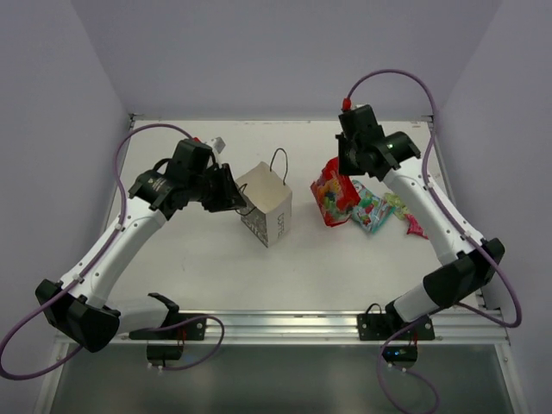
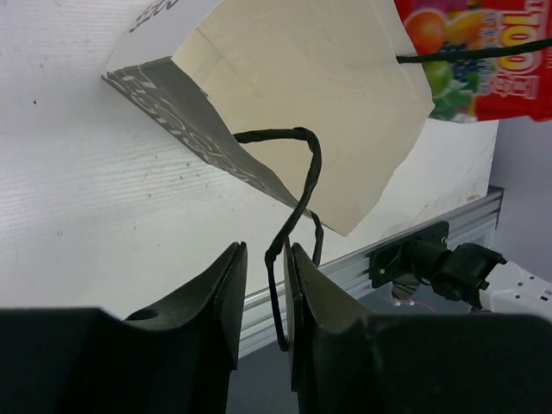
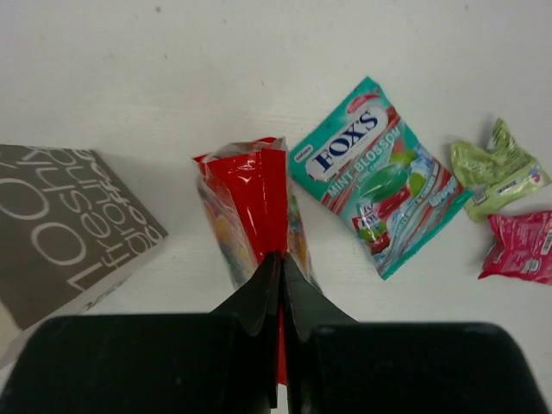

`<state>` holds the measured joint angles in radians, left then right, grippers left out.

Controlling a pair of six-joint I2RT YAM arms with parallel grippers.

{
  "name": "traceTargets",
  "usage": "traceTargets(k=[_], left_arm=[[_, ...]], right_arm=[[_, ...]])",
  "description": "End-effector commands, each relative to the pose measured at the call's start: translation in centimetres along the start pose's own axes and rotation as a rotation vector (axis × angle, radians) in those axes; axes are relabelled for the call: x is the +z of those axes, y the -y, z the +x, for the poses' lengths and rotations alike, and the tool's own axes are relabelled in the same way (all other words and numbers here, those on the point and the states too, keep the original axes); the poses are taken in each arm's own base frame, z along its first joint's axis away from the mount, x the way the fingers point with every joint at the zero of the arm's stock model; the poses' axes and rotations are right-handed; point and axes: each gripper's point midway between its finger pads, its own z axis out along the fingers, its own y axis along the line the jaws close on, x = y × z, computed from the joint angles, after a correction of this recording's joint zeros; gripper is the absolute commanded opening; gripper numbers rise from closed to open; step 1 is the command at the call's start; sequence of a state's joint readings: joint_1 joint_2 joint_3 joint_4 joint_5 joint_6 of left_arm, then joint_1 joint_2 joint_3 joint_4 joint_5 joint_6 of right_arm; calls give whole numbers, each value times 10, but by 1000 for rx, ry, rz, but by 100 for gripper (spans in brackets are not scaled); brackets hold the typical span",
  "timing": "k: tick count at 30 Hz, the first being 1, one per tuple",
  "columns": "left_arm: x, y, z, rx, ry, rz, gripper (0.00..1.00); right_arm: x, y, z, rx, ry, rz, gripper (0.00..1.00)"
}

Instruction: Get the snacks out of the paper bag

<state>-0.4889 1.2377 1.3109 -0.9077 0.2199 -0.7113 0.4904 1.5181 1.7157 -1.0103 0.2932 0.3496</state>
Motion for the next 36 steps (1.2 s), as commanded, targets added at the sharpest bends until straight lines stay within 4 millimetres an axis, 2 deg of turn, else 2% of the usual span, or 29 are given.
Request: traceTargets(k=[1,4,5,8,13,16,17,20,22,24,25,26,28,29,31,32,36], left_arm=[[-10,10,-10,27,32,45,33],[-11,12,-13,28,38,55,43],[-12,13,-14,26,43,57,49],[-13,14,-17,33,47,60,59],[-17,16,-21,35,55,59,70],[-19,15,-21,33,51,49,89],[-20,15,-22,32,53,47,100],[-27,17,-28,40,84,47,100],[-32,19,-31,48,106,48,100],[-36,18,-36,54,134,38,100],[-42,20,-39,58,157,39,100],[-45,20,-41,63,172,40,100],[-55,22,-48,75,219,42,100],[-58,22,-50,76,235,38,100],[-61,22,-50,78,242,39,100],[-59,20,-48,76,234,33,100],[-54,7,-35,60,201,-3,100]], right_arm=[[20,3,-2,79,13,-2,0],[38,5,18,71,-59,4,0],[47,5,25,64,-90,11,0],[61,5,38,54,-141,24,0],[71,10,48,43,-182,65,0],[72,11,50,34,-191,68,0],[72,11,50,36,-189,71,13],[71,15,50,30,-184,88,36],[70,16,49,27,-183,92,47],[67,17,45,29,-172,98,58],[65,18,43,32,-165,100,70],[63,19,38,35,-152,109,77],[55,20,30,40,-127,108,88],[50,23,21,46,-99,121,93],[42,26,20,44,-107,132,98],[37,25,13,58,-95,130,99],[18,20,21,75,-121,85,99]])
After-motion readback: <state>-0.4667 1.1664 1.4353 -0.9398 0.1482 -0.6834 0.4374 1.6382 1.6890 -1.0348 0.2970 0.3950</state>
